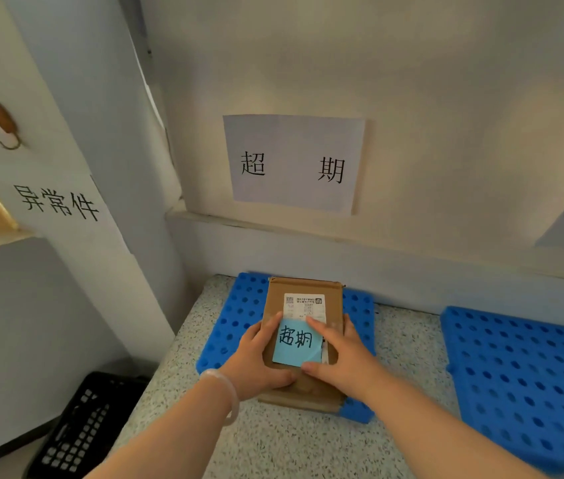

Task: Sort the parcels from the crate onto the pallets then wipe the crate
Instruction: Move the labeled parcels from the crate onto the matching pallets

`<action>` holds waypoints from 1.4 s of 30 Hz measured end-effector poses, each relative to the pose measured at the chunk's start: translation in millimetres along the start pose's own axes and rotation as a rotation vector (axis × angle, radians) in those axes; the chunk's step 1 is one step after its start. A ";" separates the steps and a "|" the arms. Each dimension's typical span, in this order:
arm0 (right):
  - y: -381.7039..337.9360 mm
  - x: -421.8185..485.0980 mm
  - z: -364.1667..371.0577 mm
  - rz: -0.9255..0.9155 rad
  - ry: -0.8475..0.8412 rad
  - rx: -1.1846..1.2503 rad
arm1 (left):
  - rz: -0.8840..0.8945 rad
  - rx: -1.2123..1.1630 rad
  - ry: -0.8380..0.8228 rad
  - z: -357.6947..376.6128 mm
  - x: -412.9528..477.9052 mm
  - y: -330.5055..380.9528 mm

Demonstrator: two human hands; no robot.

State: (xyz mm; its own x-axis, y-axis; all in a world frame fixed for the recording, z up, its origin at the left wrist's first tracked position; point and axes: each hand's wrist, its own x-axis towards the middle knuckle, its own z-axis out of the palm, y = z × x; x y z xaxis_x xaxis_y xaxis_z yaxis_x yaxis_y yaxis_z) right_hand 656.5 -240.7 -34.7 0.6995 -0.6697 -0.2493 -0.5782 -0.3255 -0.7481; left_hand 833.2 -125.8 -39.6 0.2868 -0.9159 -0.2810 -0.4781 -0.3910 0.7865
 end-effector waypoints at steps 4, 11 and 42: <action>-18.2 35.5 22.6 0.031 0.014 0.025 | 0.006 -0.004 -0.005 -33.1 21.3 -26.0; -30.1 92.9 72.1 0.147 0.000 0.007 | -0.026 0.025 -0.071 -72.9 65.3 -83.6; -60.9 181.6 84.8 0.250 0.066 -0.100 | -0.060 0.196 -0.140 -146.8 163.9 -122.6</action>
State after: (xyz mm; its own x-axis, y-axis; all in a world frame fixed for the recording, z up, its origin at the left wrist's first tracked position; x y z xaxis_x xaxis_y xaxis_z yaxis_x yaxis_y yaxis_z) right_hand 854.3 -285.9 -86.6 0.5030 -0.7785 -0.3752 -0.7704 -0.2071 -0.6030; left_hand 1060.7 -214.5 -101.3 0.2081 -0.8890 -0.4080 -0.6197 -0.4425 0.6482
